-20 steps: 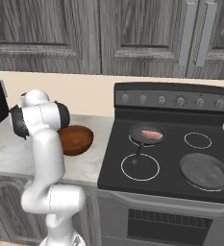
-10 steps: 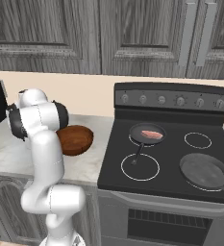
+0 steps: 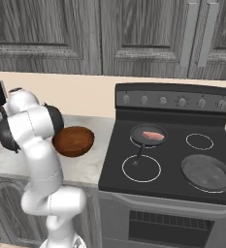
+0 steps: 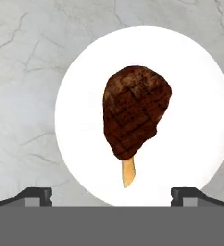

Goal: Place one of the steaks on the plate and the other in the bowl. Then place the bowl in the fridge.

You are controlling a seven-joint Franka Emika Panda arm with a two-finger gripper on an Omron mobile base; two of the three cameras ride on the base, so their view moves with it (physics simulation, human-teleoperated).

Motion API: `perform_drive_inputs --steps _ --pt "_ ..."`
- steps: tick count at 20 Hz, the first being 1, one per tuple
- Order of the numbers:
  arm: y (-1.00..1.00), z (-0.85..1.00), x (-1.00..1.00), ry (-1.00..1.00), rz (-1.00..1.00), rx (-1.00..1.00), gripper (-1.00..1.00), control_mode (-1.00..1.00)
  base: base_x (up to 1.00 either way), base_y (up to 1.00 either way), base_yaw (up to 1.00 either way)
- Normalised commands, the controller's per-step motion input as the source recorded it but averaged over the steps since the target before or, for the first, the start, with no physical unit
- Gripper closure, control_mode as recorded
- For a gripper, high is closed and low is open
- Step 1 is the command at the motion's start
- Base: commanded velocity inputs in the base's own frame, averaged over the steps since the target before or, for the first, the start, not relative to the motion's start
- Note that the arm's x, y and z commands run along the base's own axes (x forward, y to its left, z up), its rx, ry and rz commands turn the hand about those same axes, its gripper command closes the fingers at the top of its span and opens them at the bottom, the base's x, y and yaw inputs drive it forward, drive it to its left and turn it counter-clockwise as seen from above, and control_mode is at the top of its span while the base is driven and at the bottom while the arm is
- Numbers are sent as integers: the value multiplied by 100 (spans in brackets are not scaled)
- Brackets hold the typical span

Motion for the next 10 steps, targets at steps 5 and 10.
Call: perform_drive_inputs --steps 5,10 --pt "-45 56 -77 -13 0 7 -100 -100 0 0 0" --pt "-84 34 -92 -15 -3 6 -100 -100 0 0 0"
